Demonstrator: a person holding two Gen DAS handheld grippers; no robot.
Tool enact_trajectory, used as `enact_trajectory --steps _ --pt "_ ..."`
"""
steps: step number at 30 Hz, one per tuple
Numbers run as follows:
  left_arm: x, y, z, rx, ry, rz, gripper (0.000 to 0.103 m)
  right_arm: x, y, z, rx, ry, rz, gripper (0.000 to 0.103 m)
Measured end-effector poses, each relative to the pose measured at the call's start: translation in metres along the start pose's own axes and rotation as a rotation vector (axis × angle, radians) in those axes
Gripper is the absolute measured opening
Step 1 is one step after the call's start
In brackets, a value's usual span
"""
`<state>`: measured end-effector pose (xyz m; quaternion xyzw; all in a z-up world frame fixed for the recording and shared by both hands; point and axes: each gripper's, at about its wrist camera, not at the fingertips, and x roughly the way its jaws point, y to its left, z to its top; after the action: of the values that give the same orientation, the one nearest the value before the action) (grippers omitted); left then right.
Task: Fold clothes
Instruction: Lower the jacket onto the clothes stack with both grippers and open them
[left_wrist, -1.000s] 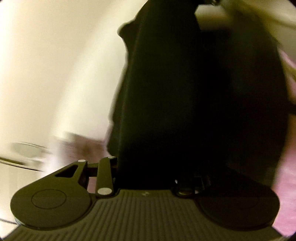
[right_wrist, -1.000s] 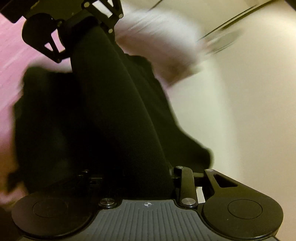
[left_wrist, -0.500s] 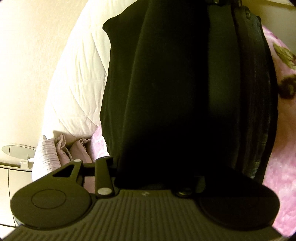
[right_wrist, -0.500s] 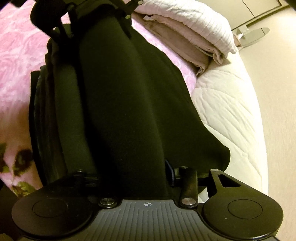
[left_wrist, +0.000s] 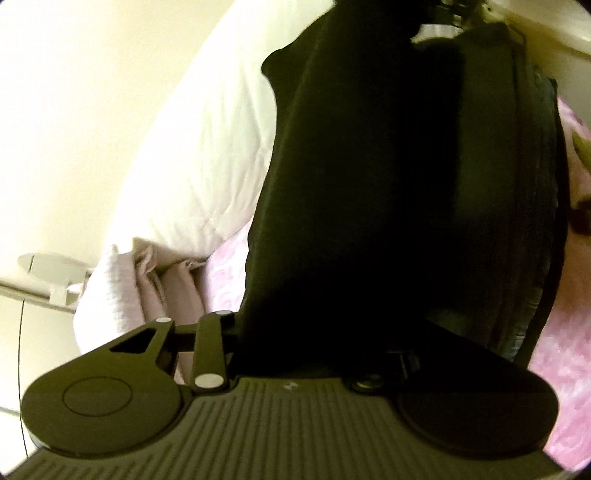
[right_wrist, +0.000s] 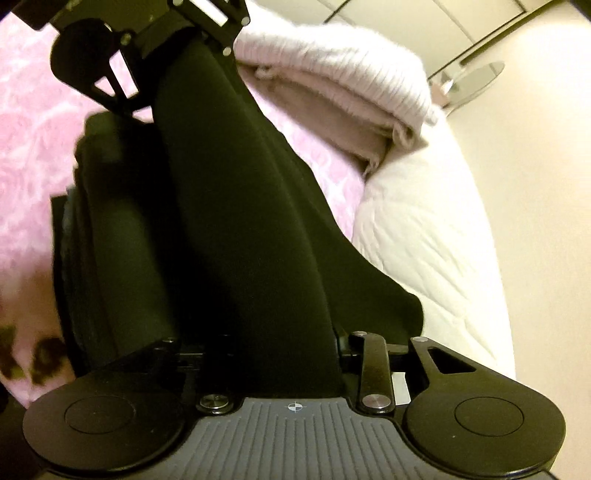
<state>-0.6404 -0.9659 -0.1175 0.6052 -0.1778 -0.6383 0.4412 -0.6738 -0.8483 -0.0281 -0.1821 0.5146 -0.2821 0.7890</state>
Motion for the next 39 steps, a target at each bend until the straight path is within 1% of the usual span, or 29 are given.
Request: enact_trajectory --steps 1,2,3,4,6,7,10,12,14,15,16,17,19,20,22,23,24,25,27,29,31,35,36,39 --pt "0.002 -0.011 -0.003 0.021 0.005 -0.01 0.031 0.001 0.004 -0.001 -0.008 -0.006 0.007 0.033" --pt "0.003 -0.022 -0.006 0.042 0.011 -0.021 0.032 0.007 0.014 -0.005 -0.026 0.015 0.021 0.034" --pt "0.005 -0.033 -0.01 0.067 0.015 -0.018 0.037 0.013 0.023 -0.008 -0.054 0.037 0.026 0.035" --pt "0.007 -0.043 -0.015 0.093 0.018 -0.008 0.038 0.019 0.032 -0.012 -0.081 0.059 0.031 0.038" --pt "0.002 -0.049 -0.025 0.096 0.019 0.01 0.039 0.017 0.037 -0.01 -0.108 0.061 0.007 0.039" --pt "-0.003 -0.049 -0.029 0.091 0.015 0.018 0.043 0.017 0.039 -0.009 -0.122 0.061 -0.006 0.04" --pt "-0.023 -0.045 -0.044 0.074 -0.007 0.041 0.044 0.011 0.032 -0.01 -0.088 0.071 -0.012 0.042" --pt "-0.038 -0.047 -0.058 0.073 -0.017 0.052 0.044 0.005 0.035 -0.015 -0.082 0.073 -0.013 0.042" --pt "-0.037 -0.047 -0.065 0.081 -0.02 0.046 0.042 0.003 0.035 -0.017 -0.069 0.074 -0.002 0.042" --pt "-0.036 -0.047 -0.068 0.085 -0.021 0.044 0.041 0.006 0.031 -0.016 -0.051 0.075 0.006 0.041" --pt "-0.035 -0.044 -0.071 0.095 -0.027 0.059 0.04 0.009 0.027 -0.015 -0.034 0.076 0.014 0.037" --pt "-0.034 -0.04 -0.075 0.106 -0.036 0.085 0.04 -0.001 0.029 -0.018 -0.021 0.069 -0.005 0.035" --pt "-0.037 -0.031 -0.083 0.111 -0.063 0.149 0.037 -0.011 0.023 -0.016 -0.008 0.034 -0.09 0.034" --pt "-0.041 -0.028 -0.09 0.099 -0.076 0.163 0.037 -0.011 0.025 -0.017 0.003 0.033 -0.094 0.034" --pt "-0.042 -0.038 -0.103 0.11 -0.063 0.119 0.039 -0.009 0.031 -0.019 0.023 0.033 -0.096 0.034" --pt "-0.043 -0.048 -0.11 0.127 -0.046 0.089 0.04 -0.004 0.039 -0.021 0.012 0.053 -0.071 0.035" --pt "-0.044 -0.06 -0.119 0.148 -0.025 0.058 0.041 0.0 0.047 -0.021 -0.014 0.067 -0.07 0.036" --pt "-0.048 -0.068 -0.125 0.152 -0.016 0.056 0.041 0.005 0.055 -0.022 -0.04 0.081 -0.07 0.037" --pt "-0.06 -0.079 -0.138 0.14 -0.01 0.083 0.042 0.003 0.06 -0.021 -0.073 0.082 -0.079 0.042" --pt "-0.074 -0.083 -0.148 0.109 0.004 0.092 0.046 0.0 0.061 -0.021 -0.095 0.087 -0.089 0.048" --pt "-0.088 -0.085 -0.158 0.074 0.019 0.097 0.052 -0.003 0.063 -0.024 -0.092 0.103 -0.098 0.051" --pt "-0.116 -0.089 -0.178 0.003 0.049 0.106 0.054 -0.019 0.069 -0.031 -0.063 0.115 -0.118 0.055" --pt "-0.127 -0.089 -0.188 -0.034 0.061 0.096 0.053 -0.022 0.071 -0.032 -0.048 0.117 -0.118 0.056" --pt "-0.156 -0.086 -0.219 -0.201 0.106 0.03 0.053 -0.034 0.075 -0.035 0.058 0.132 -0.117 0.059"
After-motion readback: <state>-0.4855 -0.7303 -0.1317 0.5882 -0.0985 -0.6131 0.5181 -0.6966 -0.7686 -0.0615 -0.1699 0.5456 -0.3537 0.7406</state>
